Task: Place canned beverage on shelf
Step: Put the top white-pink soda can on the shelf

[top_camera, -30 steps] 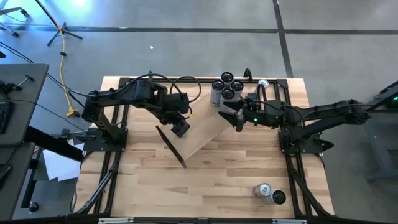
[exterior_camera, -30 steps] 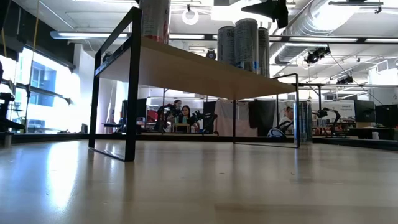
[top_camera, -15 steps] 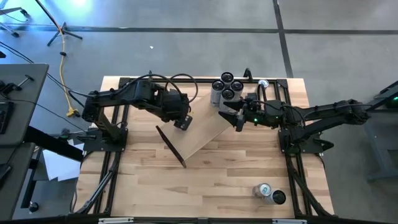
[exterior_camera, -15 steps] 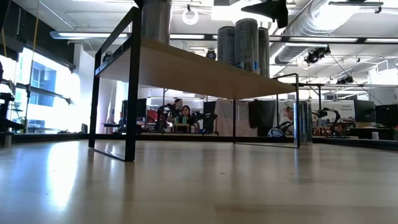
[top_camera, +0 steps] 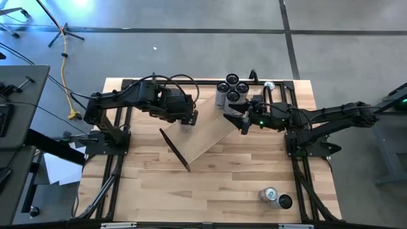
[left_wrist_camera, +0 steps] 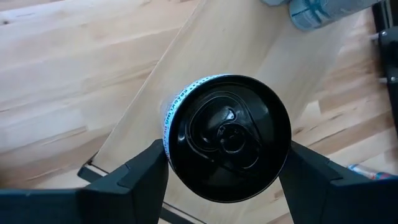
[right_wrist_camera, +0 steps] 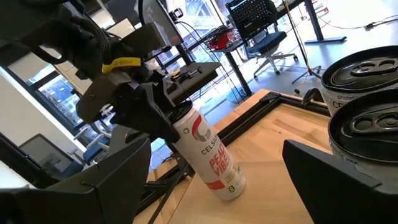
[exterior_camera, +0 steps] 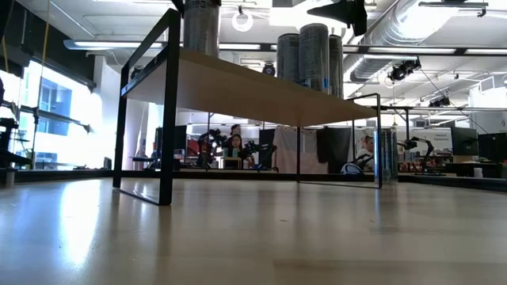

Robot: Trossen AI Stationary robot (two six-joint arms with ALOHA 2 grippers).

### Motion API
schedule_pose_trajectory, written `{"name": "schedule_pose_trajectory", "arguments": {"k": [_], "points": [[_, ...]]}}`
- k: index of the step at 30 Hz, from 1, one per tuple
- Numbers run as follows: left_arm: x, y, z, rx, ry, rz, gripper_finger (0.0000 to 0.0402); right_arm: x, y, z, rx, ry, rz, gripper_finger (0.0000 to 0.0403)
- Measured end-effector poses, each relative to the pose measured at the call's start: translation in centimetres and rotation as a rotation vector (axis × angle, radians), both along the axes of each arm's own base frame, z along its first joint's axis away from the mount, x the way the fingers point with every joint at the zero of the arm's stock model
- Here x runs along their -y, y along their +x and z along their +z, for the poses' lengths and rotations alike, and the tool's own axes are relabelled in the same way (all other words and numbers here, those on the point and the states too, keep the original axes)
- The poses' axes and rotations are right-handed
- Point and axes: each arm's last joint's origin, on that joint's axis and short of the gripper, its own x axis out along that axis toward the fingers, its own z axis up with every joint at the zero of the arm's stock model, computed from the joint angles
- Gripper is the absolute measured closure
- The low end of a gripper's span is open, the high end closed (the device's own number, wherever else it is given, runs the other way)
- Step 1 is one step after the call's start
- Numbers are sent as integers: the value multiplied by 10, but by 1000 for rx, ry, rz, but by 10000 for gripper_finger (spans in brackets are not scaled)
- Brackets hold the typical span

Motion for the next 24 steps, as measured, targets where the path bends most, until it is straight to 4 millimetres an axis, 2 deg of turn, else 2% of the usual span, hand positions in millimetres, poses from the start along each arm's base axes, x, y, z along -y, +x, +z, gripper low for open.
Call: {"name": "schedule_pose_trajectory", "arguments": {"k": [24], "points": [[1, 4, 1, 21, 22, -74, 168, 0, 0, 0, -16, -53, 2, 52]]}}
